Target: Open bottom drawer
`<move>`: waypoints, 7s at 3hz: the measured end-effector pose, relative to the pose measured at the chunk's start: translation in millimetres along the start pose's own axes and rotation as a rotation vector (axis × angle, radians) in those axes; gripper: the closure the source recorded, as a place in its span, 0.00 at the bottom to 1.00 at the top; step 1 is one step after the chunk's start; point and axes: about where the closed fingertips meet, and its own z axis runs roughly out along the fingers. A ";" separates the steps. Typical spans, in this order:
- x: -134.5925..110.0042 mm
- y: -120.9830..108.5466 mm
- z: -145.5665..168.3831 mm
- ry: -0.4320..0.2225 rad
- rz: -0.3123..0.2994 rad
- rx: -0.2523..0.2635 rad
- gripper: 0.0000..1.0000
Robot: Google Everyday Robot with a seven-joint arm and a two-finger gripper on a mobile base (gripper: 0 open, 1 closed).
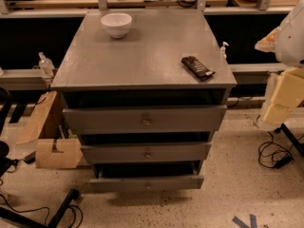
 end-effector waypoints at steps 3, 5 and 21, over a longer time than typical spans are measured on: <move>11.0 13.8 66.7 -0.043 0.012 -0.043 0.00; 22.5 21.3 178.4 -0.232 -0.147 0.050 0.00; 39.1 92.7 731.0 -0.242 -0.314 -0.059 0.00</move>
Offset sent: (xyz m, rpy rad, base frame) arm 0.0085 0.0004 -0.0516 0.0157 0.0544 -0.0295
